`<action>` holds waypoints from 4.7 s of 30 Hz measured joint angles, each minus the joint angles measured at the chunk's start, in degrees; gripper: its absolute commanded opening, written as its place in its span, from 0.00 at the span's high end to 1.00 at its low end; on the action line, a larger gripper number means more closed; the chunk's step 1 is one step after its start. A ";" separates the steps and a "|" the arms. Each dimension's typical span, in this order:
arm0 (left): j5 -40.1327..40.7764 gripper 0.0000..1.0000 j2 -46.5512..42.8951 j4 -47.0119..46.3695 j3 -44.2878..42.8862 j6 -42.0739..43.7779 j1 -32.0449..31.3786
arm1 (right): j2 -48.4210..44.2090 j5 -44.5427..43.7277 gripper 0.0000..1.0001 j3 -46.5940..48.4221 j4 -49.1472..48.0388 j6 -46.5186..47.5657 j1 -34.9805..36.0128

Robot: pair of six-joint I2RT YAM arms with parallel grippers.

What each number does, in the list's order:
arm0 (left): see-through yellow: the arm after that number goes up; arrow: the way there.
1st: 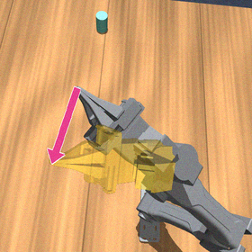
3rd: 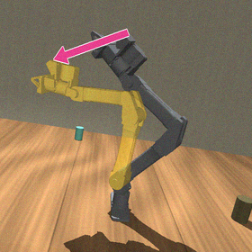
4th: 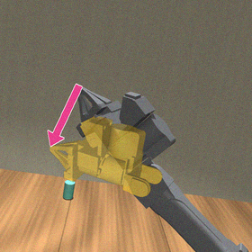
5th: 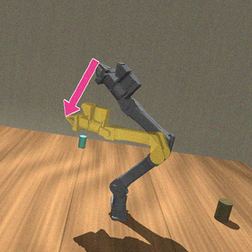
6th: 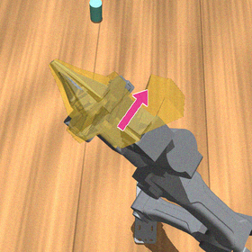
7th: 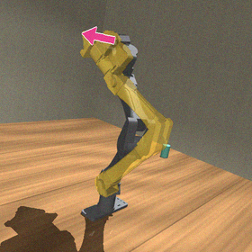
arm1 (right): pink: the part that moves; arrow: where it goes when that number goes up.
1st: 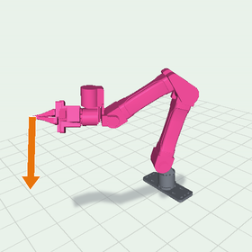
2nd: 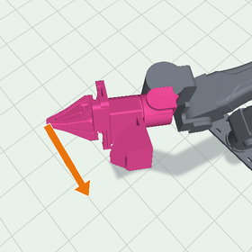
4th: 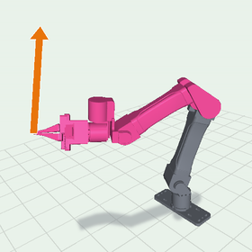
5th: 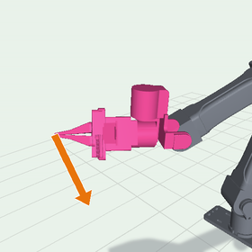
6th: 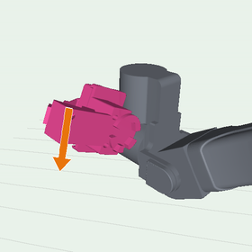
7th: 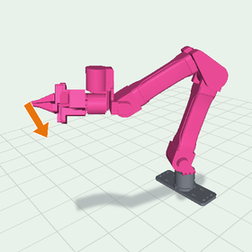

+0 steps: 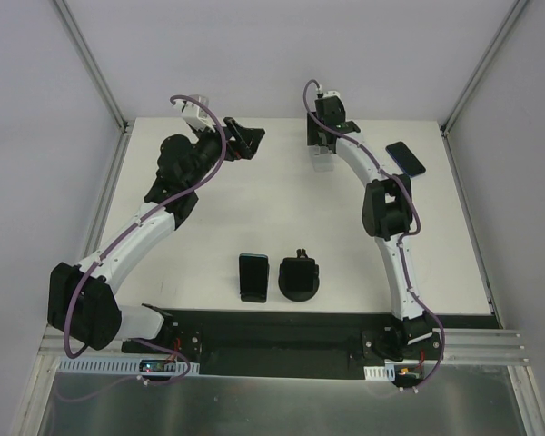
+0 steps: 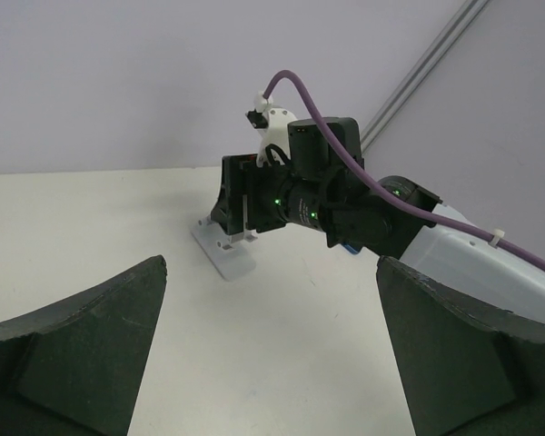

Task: Place the phone on the phone stand

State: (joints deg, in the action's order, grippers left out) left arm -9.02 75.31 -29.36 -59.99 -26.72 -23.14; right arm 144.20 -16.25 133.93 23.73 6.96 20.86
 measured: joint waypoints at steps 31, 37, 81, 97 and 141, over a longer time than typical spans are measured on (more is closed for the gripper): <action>-4.50 0.01 -4.92 17.73 -5.68 6.88 3.39 | -93.48 -18.88 0.99 -99.36 4.26 -36.89 27.96; -4.52 0.01 -7.89 17.75 -5.42 6.88 3.39 | -93.09 -26.10 0.99 -100.41 12.39 -48.15 35.45; -4.63 0.01 -9.97 18.16 -3.08 8.15 3.39 | -94.14 -24.41 0.01 -89.22 17.22 -39.23 35.06; -7.32 0.01 -6.99 19.93 -3.87 11.17 3.39 | -65.59 4.26 0.00 -70.77 -5.64 -21.81 -15.17; -10.45 0.01 8.68 25.77 -11.13 16.24 5.60 | -7.39 21.24 0.04 -25.03 -18.53 -28.92 -34.10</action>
State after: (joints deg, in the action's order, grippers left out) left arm -19.46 83.99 -3.60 -71.11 -10.48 -17.54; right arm 136.81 4.99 108.90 5.19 -21.96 -13.23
